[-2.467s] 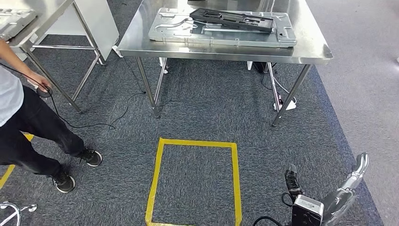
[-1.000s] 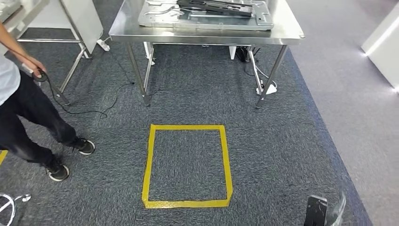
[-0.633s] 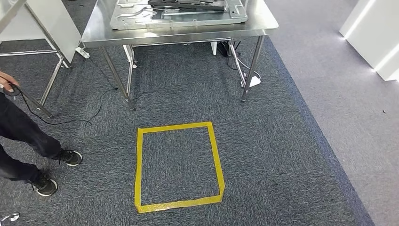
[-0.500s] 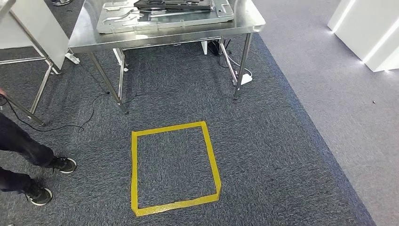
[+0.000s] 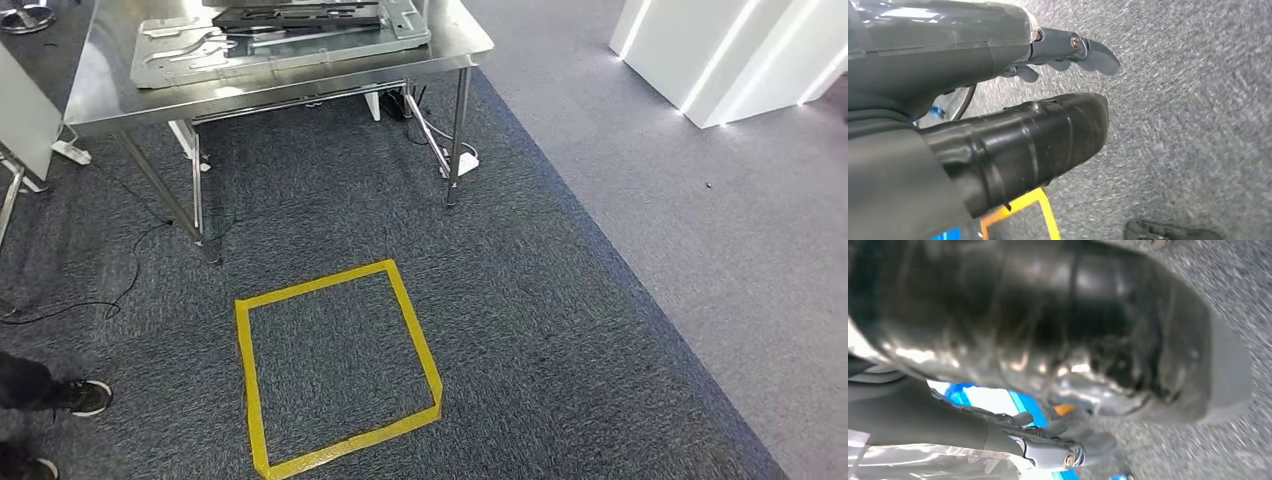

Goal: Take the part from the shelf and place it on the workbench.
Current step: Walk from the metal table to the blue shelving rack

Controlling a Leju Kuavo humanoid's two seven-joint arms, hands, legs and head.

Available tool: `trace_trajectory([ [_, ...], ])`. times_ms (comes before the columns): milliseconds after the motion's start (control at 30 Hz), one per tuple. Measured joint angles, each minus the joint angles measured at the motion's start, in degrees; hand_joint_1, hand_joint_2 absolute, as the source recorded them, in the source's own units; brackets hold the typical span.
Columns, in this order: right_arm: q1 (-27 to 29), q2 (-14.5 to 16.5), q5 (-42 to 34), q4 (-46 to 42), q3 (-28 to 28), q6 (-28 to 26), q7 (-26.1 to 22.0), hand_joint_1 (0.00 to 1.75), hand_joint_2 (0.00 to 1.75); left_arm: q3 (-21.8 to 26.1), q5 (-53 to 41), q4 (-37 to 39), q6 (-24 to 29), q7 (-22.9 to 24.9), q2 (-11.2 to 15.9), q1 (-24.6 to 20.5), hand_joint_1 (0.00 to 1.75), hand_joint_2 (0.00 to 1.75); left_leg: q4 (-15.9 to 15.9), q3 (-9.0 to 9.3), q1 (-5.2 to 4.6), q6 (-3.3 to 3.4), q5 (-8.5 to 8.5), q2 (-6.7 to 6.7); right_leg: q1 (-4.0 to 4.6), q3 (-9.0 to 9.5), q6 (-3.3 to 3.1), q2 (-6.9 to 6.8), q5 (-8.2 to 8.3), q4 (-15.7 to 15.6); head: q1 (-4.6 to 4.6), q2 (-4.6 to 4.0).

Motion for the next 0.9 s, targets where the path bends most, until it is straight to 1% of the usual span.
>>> trace_trajectory([
  [33, 0.0, 0.0, 0.3, 0.1, 0.3, 0.2, 0.1, 0.00, 0.00, 0.1, 0.0, 0.0, 0.0, 0.1, 0.0, 0.1, 0.00, 0.00, 0.1, -0.06, 0.01, -0.04, -0.03, 0.87, -0.35, -1.16, 0.36, -0.24, -0.79, 2.6, 0.01, 0.00],
  [67, 0.0, 0.0, 0.5, 0.2, 0.5, 0.3, 0.1, 0.00, 0.00, 0.1, 0.0, 0.0, -0.1, 0.1, 0.0, 0.1, 0.00, 0.00, 0.1, -0.10, 0.04, -0.11, -0.08, 1.67, -0.68, -1.35, 0.68, -0.44, -0.53, 3.3, 0.00, 0.00],
  [100, 0.0, 0.0, 0.7, 0.2, 0.7, 0.3, 0.1, 0.00, 0.00, 0.2, 0.0, 0.0, -0.1, 0.2, 0.0, 0.1, 0.00, 0.00, 0.2, -0.12, 0.10, -0.25, -0.17, 2.37, -0.99, -0.31, 0.96, -0.76, 0.74, 1.6, 0.01, 0.00],
  [133, 0.1, 0.0, 0.7, 0.3, 0.9, 0.3, 0.2, 0.00, 0.00, 0.2, 0.0, 0.0, -0.1, 0.2, 0.0, 0.0, 0.00, 0.00, 0.3, -0.09, 0.18, -0.48, -0.32, 2.97, -1.21, 1.84, 1.15, -1.40, 2.63, -2.2, 0.01, 0.00],
  [167, 0.1, 0.0, 0.8, 0.3, 1.1, 0.3, 0.2, 0.00, 0.00, 0.2, 0.0, 0.0, -0.1, 0.2, 0.0, 0.0, 0.00, 0.00, 0.5, -0.08, 0.17, -0.81, -0.54, 3.51, -1.23, 4.20, 1.15, -2.47, 4.13, -6.4, 0.01, 0.00],
  [200, 0.0, 0.0, 0.8, 0.3, 1.2, 0.3, 0.2, 0.00, 0.00, 0.2, 0.0, 0.0, -0.1, 0.2, -0.1, -0.1, 0.00, 0.00, 0.7, -0.05, 0.13, -1.23, -0.81, 3.99, -1.14, 6.09, 0.94, -3.33, 5.28, -10.0, 0.01, 0.00],
  [233, 0.0, 0.0, 0.8, 0.3, 1.4, 0.3, 0.2, 0.00, 0.00, 0.2, 0.0, 0.0, -0.1, 0.2, -0.1, -0.1, 0.00, 0.00, 0.9, 0.02, 0.07, -1.65, -1.04, 4.44, -0.96, 7.18, 0.59, -3.91, 5.76, -12.1, -0.01, 0.00],
  [267, 0.0, 0.0, 0.8, 0.4, 1.5, 0.3, 0.2, 0.00, 0.00, 0.3, 0.0, 0.0, -0.1, 0.2, -0.1, -0.2, 0.00, 0.00, 0.9, 0.10, 0.00, -2.06, -1.20, 4.83, -0.72, 7.38, 0.14, -4.03, 5.68, -12.8, -0.02, 0.00],
  [300, 0.0, 0.0, 0.8, 0.4, 1.6, 0.4, 0.2, 0.00, 0.00, 0.3, 0.0, 0.0, -0.2, 0.2, -0.1, -0.3, 0.00, 0.00, 0.9, 0.32, 0.02, -2.43, -1.28, 5.24, -0.57, 7.22, -0.27, -3.52, 5.78, -12.8, -0.03, 0.00],
  [333, 0.0, 0.0, 0.8, 0.4, 1.7, 0.4, 0.2, 0.00, 0.00, 0.3, 0.0, 0.0, -0.2, 0.2, -0.1, -0.4, 0.00, 0.00, 1.0, 0.43, 0.16, -2.82, -1.41, 5.29, -0.64, 7.16, -0.74, -2.99, 5.87, -12.8, -0.04, 0.00],
  [367, 0.1, 0.0, 0.9, 0.5, 1.7, 0.4, 0.2, 0.00, 0.00, 0.3, 0.0, 0.0, -0.2, 0.2, -0.1, -0.4, 0.00, 0.00, 1.4, 0.38, 0.31, -3.16, -1.90, 4.58, -0.71, 7.11, -1.17, -2.52, 6.03, -12.9, -0.03, 0.00],
  [400, 0.0, 0.0, 0.9, 0.5, 1.8, 0.5, 0.3, 0.00, 0.00, 0.3, -0.1, 0.0, -0.2, 0.2, -0.2, -0.5, 0.00, 0.00, 2.8, -0.09, 0.44, -3.39, -3.03, 3.43, -0.82, 7.04, -1.64, -2.05, 6.25, -13.1, -0.04, 0.00],
  [433, 0.0, 0.0, 1.0, 0.5, 1.8, 0.6, 0.3, 0.00, 0.00, 0.3, -0.1, 0.0, -0.2, 0.3, -0.2, -0.4, 0.00, 0.00, 5.3, -1.18, 0.55, -3.55, -4.78, 2.00, -0.91, 6.98, -2.06, -1.61, 6.47, -13.3, -0.05, 0.00],
  [467, 0.0, 0.0, 1.1, 0.6, 1.9, 0.8, 0.4, 0.00, 0.00, 0.3, -0.2, 0.0, -0.2, 0.5, -0.2, -0.3, 0.00, 0.00, 8.8, -2.69, 0.56, -3.57, -6.87, 0.77, -0.77, 6.81, -2.32, -1.15, 6.58, -13.3, -0.05, 0.00],
  [500, 0.0, 0.0, 1.1, 0.6, 1.9, 1.0, 0.5, 0.00, 0.00, 0.3, -0.3, 0.0, -0.2, 0.6, -0.2, -0.2, 0.00, 0.00, 12.7, -4.46, 0.56, -3.57, -8.80, 0.18, -0.63, 6.63, -2.53, -0.58, 6.65, -13.2, -0.06, 0.00],
  [533, 0.0, 0.0, 1.2, 0.6, 1.9, 1.2, 0.6, 0.00, 0.00, 0.3, -0.4, 0.0, -0.3, 0.8, -0.2, -0.1, 0.00, 0.00, 15.8, -5.90, 0.56, -3.56, -9.86, -0.04, -0.49, 6.49, -2.61, 0.09, 6.70, -13.2, -0.06, 0.00],
  [567, 0.1, 0.0, 1.3, 0.7, 2.0, 1.4, 0.6, 0.00, 0.00, 0.3, -0.5, 0.0, -0.3, 0.9, -0.2, 0.1, 0.00, 0.00, 17.2, -6.58, 0.56, -3.51, -9.79, -0.12, -0.39, 6.39, -2.64, 0.83, 6.72, -13.0, -0.07, 0.00],
  [600, 0.2, 0.0, 1.4, 0.8, 2.0, 1.7, 0.7, 0.00, 0.00, 0.3, -0.7, 0.0, -0.4, 1.0, -0.2, 0.2, 0.00, 0.00, 16.4, -6.24, 0.56, -3.39, -8.53, -0.20, -0.33, 6.32, -2.64, 1.61, 6.71, -12.8, -0.07, 0.00],
  [633, 0.3, 0.0, 1.6, 0.8, 2.0, 1.9, 0.7, 0.00, 0.00, 0.3, -0.9, 0.0, -0.4, 1.2, -0.3, 0.2, 0.00, 0.00, 13.5, -4.96, 0.56, -3.22, -6.44, -0.51, -0.31, 6.28, -2.60, 2.39, 6.69, -12.6, -0.07, 0.00],
  [667, 0.3, 0.0, 1.6, 0.9, 2.0, 2.1, 0.7, 0.00, 0.00, 0.3, -1.0, 0.0, -0.4, 1.3, -0.3, 0.3, 0.00, 0.00, 9.6, -3.29, 0.57, -2.97, -4.35, -1.51, -0.32, 6.20, -2.53, 3.11, 6.66, -12.4, -0.07, 0.00],
  [700, 0.3, 0.1, 1.7, 0.9, 2.1, 2.3, 0.7, 0.00, 0.00, 0.3, -1.1, 0.0, -0.4, 1.4, -0.3, 0.3, 0.00, 0.00, 6.1, -1.85, 0.60, -2.74, -2.90, -2.92, -0.24, 6.01, -2.33, 3.77, 6.61, -12.0, -0.05, 0.00],
  [733, 0.3, 0.1, 1.7, 0.9, 2.2, 2.3, 0.7, 0.00, 0.00, 0.3, -1.2, 0.0, -0.4, 1.4, -0.3, 0.3, 0.00, 0.00, 3.7, -0.96, 0.57, -2.51, -2.13, -4.06, -0.26, 5.77, -2.01, 4.39, 6.63, -11.8, -0.05, 0.00],
  [767, 0.3, 0.2, 1.7, 0.9, 2.3, 2.3, 0.7, 0.00, 0.00, 0.3, -1.3, 0.0, -0.4, 1.5, -0.3, 0.2, 0.00, 0.00, 2.7, -0.63, 0.48, -2.29, -2.01, -4.88, -0.33, 5.52, -1.62, 4.98, 6.72, -11.7, -0.04, 0.00],
  [800, 0.3, 0.2, 1.7, 0.9, 2.3, 2.3, 0.7, 0.00, 0.00, 0.3, -1.3, 0.0, -0.4, 1.5, -0.3, 0.1, 0.00, 0.00, 2.5, -0.63, 0.35, -2.07, -2.03, -4.85, -0.39, 5.32, -1.13, 5.58, 6.90, -11.8, -0.05, 0.00],
  [833, 0.5, 0.2, 1.7, 0.9, 2.4, 2.3, 0.7, 0.00, 0.00, 0.3, -1.3, 0.0, -0.4, 1.5, -0.3, 0.0, 0.00, 0.00, 2.3, -0.56, 0.33, -1.71, -1.79, -4.24, -0.54, 5.19, -0.71, 6.08, 7.12, -11.9, -0.04, 0.00],
  [867, 0.6, 0.2, 1.7, 0.9, 2.4, 2.3, 0.7, 0.00, 0.00, 0.3, -1.3, 0.0, -0.4, 1.5, -0.4, 0.0, 0.00, 0.00, 2.0, -0.40, 0.38, -1.31, -1.48, -3.59, -0.58, 5.03, -0.43, 5.68, 7.07, -11.8, -0.03, 0.00],
  [900, 0.6, 0.2, 1.7, 1.0, 2.4, 2.3, 0.7, 0.00, 0.00, 0.3, -1.3, 0.0, -0.4, 1.6, -0.4, 0.0, 0.00, 0.00, 1.6, -0.26, 0.46, -0.83, -1.13, -2.86, -0.53, 4.58, -0.19, 4.51, 6.43, -10.9, 0.02, 0.00],
])
